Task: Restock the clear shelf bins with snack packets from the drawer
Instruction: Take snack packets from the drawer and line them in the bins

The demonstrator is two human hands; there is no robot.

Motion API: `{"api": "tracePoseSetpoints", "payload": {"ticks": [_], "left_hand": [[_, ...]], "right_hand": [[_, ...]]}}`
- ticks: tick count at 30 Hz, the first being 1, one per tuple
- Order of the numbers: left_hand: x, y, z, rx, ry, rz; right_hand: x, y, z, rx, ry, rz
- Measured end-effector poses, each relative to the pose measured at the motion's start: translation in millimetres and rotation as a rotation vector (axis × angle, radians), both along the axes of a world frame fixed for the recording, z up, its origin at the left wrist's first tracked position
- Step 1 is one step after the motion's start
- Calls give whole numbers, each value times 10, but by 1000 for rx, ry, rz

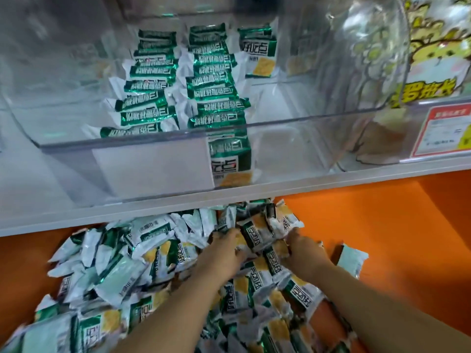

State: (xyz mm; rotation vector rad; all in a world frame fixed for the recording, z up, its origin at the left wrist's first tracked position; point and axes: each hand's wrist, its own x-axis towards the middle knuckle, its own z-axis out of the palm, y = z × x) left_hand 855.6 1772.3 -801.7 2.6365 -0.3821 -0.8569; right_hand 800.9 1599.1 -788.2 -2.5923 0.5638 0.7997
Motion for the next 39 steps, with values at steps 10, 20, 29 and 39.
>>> {"api": "tracePoseSetpoints", "payload": {"ticks": [10, 20, 29, 39], "left_hand": [[-132, -51, 164, -137, 7, 103], [-249, 191, 1235, -366, 156, 147], [-843, 207, 2099, -725, 190, 186], [-1087, 57, 2801, -996, 102, 474]], "right_hand": [[-44, -78, 193, 196, 139, -81], [-195, -113, 1554, 333, -7, 164], [-962, -6, 2599, 469, -427, 142], [-1163, -93, 2977, 823, -672, -29]]}}
